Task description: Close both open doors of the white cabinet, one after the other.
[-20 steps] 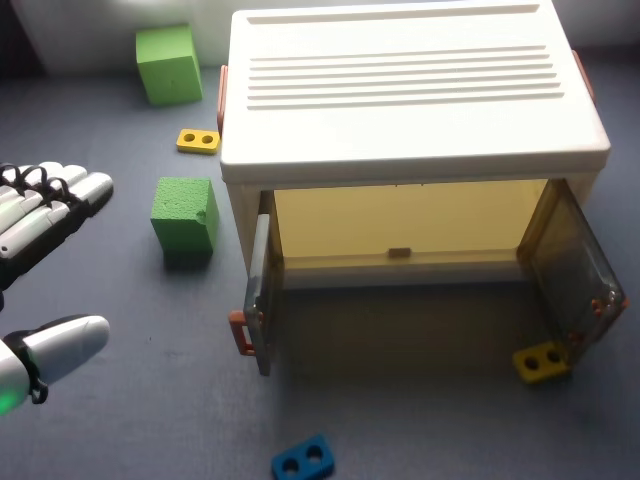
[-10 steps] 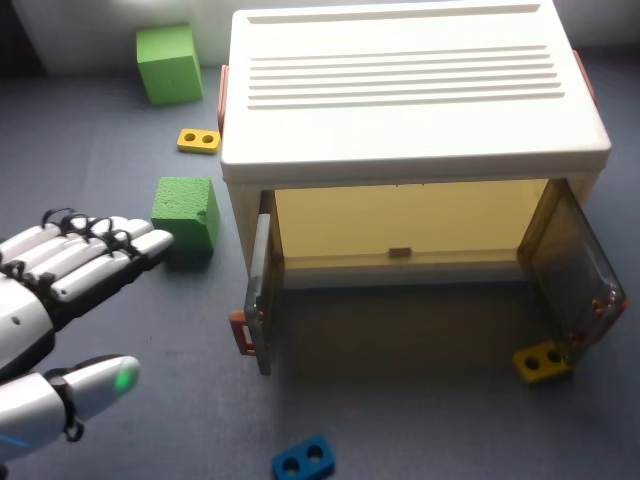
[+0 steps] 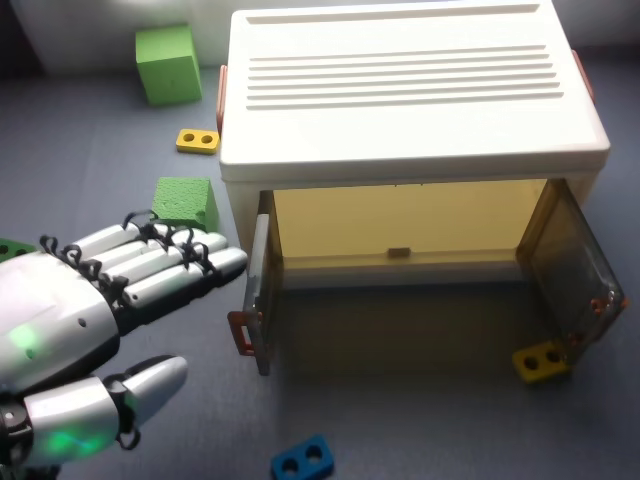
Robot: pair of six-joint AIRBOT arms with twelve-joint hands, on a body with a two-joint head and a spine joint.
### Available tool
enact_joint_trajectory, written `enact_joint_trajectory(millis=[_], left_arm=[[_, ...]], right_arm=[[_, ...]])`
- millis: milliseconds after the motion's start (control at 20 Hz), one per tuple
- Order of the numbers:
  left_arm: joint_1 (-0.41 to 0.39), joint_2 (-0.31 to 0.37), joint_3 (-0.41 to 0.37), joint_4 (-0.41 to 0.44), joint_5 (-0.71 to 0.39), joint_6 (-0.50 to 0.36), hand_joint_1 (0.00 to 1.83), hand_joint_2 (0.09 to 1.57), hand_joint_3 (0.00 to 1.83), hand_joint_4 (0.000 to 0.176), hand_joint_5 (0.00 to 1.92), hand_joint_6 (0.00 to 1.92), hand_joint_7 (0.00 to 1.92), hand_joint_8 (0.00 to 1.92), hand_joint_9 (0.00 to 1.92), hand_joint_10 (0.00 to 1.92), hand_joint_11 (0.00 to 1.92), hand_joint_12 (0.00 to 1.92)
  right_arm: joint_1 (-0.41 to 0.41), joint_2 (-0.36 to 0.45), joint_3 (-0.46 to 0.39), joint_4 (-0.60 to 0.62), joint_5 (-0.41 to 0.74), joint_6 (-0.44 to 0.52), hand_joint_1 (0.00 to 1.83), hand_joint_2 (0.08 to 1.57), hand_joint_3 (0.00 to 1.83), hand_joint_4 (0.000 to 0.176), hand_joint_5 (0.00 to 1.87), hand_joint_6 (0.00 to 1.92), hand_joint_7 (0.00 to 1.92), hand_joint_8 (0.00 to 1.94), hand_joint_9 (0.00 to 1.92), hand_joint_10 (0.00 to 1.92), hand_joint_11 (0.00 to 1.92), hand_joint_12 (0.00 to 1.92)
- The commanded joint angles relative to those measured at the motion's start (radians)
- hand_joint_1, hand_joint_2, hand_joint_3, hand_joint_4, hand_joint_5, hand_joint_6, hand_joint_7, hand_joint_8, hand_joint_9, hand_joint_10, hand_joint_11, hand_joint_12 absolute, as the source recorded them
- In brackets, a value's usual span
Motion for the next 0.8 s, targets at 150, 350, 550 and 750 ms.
enact_joint_trajectory(millis=[150,350,550,750], left_arm=[[-0.022,-0.007,0.004,0.026,-0.095,-0.019,0.00,1.57,0.22,0.000,0.09,0.00,0.09,0.00,0.17,0.00,0.00,0.54],[-0.065,-0.027,0.020,0.066,-0.062,-0.045,0.05,1.57,0.32,0.000,0.06,0.00,0.09,0.00,0.12,0.00,0.00,0.49],[-0.122,-0.057,0.041,0.121,-0.024,-0.076,0.00,1.57,0.25,0.000,0.07,0.01,0.08,0.00,0.10,0.01,0.00,0.29],[-0.157,-0.071,0.053,0.161,0.005,-0.093,0.00,1.57,0.30,0.000,0.01,0.00,0.01,0.00,0.04,0.00,0.00,0.13]], right_arm=[[0.003,-0.002,0.005,0.025,0.121,0.004,0.00,1.35,0.00,0.000,0.10,0.01,0.07,0.01,0.04,0.00,0.08,0.00],[0.003,-0.003,0.005,0.026,0.121,0.004,0.00,1.34,0.00,0.000,0.10,0.00,0.07,0.00,0.04,0.00,0.09,0.01],[0.003,-0.004,0.006,0.026,0.121,0.004,0.00,1.35,0.00,0.000,0.12,0.01,0.09,0.01,0.05,0.01,0.10,0.01],[0.003,-0.005,0.007,0.027,0.121,0.004,0.00,1.34,0.00,0.004,0.13,0.01,0.09,0.01,0.06,0.01,0.10,0.01]])
